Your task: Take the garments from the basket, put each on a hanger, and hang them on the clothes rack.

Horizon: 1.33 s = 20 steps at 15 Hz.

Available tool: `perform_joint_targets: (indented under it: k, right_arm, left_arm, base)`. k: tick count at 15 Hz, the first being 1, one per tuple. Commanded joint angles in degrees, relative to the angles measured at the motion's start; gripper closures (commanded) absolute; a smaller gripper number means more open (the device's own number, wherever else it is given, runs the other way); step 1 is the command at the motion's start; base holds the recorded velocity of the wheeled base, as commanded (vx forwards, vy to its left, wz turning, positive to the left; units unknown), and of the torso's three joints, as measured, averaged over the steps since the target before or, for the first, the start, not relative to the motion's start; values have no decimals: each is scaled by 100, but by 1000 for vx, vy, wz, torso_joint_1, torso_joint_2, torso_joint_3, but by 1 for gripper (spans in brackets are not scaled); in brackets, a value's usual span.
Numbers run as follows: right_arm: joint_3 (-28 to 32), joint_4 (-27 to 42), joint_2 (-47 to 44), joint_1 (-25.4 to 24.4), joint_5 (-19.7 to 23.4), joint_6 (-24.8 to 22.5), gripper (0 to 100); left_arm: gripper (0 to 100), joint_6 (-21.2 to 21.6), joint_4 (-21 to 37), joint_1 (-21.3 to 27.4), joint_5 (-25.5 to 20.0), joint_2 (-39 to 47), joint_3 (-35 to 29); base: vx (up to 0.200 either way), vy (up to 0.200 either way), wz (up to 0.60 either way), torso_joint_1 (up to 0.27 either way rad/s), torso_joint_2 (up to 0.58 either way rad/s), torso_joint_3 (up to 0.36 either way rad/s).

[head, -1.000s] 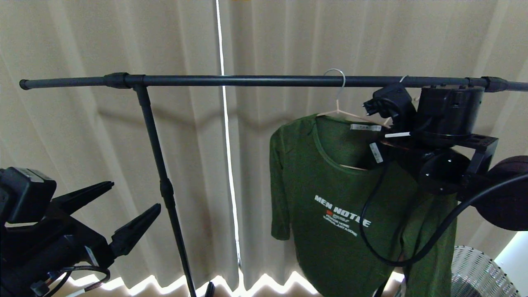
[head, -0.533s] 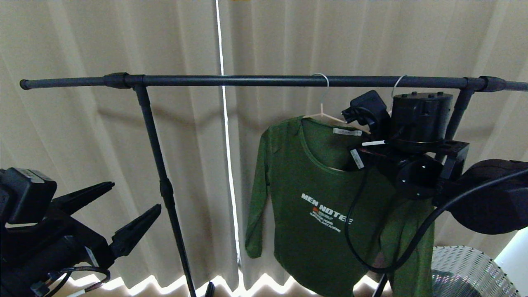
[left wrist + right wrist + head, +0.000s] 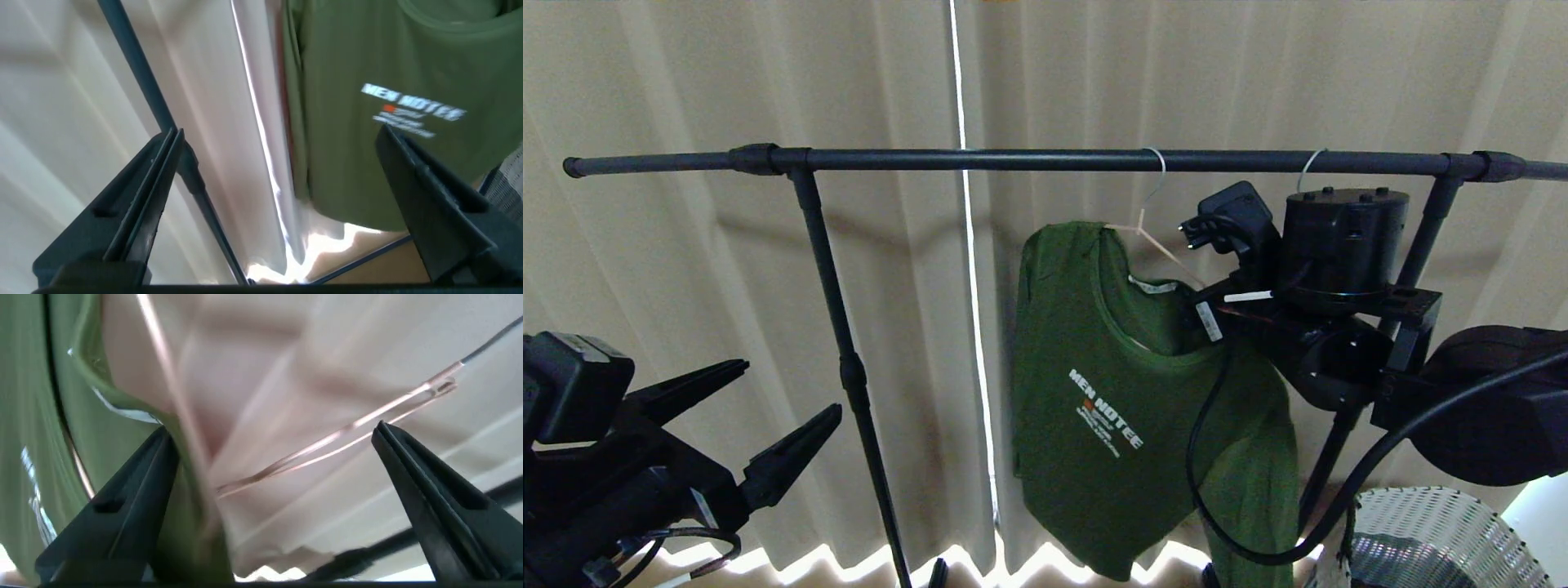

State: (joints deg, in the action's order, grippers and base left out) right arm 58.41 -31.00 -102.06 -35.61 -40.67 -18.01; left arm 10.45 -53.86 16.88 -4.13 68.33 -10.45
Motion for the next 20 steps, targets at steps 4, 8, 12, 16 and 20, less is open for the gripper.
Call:
perform_joint_targets:
  k: [4,8,12,16,20]
  right_arm:
    - [-277,-20,476,-16,727,315,0]
    - [-646,-29,1048,36,1571,834,0]
    - [-822,-29,1478,124,1870,1326,0]
    - [-1525,-319,2138,247,2116,1317,0]
    - [-2061,-460,2806,379,2291,1308,0]
  left_arm:
    - [0,-8,-2,-45,0,-4,-28]
    - [0,-8,-2,-71,0,-4,-36]
    - [0,-16,-2,-80,0,-4,-36]
    - [0,1,-2,-80,0,-21,-28]
    - [0,1,-2,-80,0,-30,-10]
  base:
    - [0,0,0,0,0,0]
    - [0,0,0,0,0,0]
    - [0,0,0,0,0,0]
    - [0,0,0,0,0,0]
    - [0,0,0,0,0,0]
